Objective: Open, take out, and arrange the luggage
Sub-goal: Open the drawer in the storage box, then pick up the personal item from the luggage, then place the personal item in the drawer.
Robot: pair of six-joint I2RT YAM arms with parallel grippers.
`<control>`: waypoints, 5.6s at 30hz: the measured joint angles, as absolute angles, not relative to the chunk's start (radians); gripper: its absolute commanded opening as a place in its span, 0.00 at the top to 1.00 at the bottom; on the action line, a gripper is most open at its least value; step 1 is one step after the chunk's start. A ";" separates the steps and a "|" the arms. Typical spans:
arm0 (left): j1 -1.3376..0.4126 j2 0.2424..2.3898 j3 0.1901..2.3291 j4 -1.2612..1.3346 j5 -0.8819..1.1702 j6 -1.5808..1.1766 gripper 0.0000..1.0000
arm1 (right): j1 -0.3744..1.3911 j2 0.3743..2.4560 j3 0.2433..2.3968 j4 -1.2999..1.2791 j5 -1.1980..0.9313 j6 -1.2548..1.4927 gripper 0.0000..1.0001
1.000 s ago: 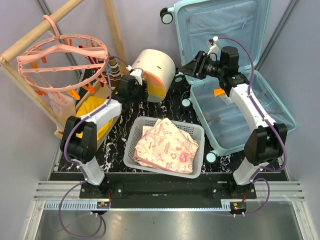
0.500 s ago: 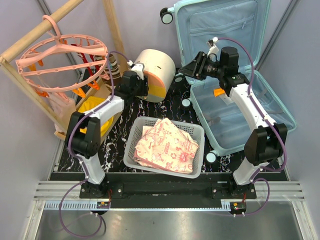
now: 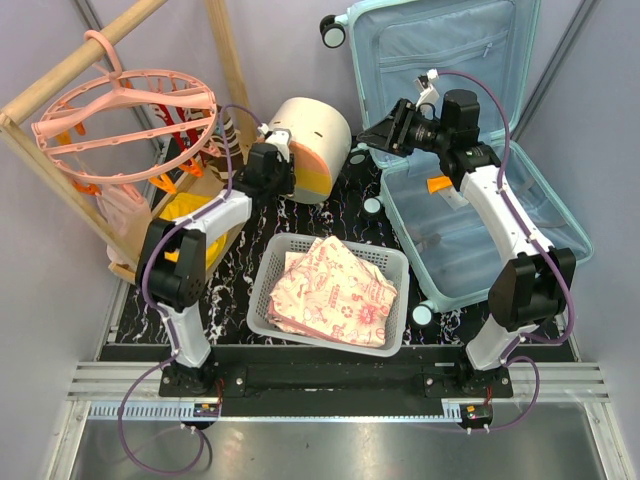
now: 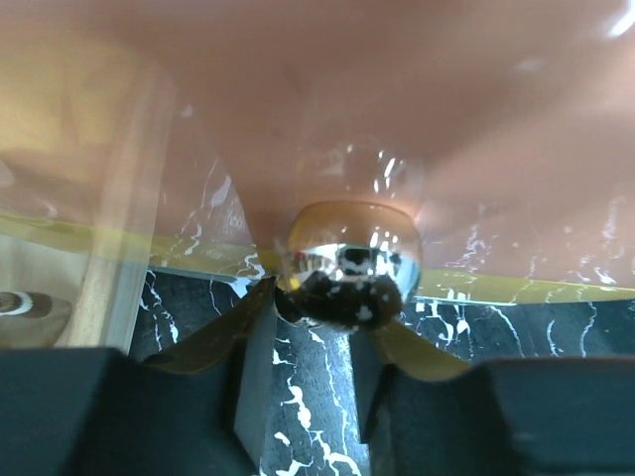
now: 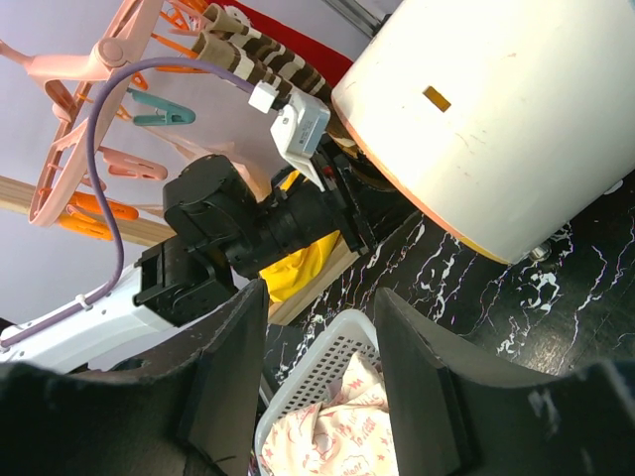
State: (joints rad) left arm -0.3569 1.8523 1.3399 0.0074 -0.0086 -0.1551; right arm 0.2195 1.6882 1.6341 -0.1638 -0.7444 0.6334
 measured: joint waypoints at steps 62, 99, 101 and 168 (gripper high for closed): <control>-0.466 1.418 0.998 -0.028 -0.199 -0.120 0.21 | 0.009 1.662 1.515 -0.174 -0.712 0.731 0.39; -0.424 1.160 0.921 -0.217 -0.240 -0.375 0.01 | -0.335 2.113 1.697 -0.461 -0.217 0.558 0.48; -0.424 1.158 0.922 -0.223 -0.240 -0.376 0.01 | -0.335 2.112 1.694 -0.461 -0.187 0.557 0.46; -0.529 1.545 1.454 -0.097 0.521 -0.615 0.39 | 0.192 1.678 1.497 -0.261 -1.172 0.466 1.00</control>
State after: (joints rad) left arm -0.5293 1.5448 1.4540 -0.0971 0.5209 -0.6147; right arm 0.1925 1.6779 1.4967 -0.2607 -1.1725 0.4660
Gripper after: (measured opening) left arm 0.775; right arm 0.012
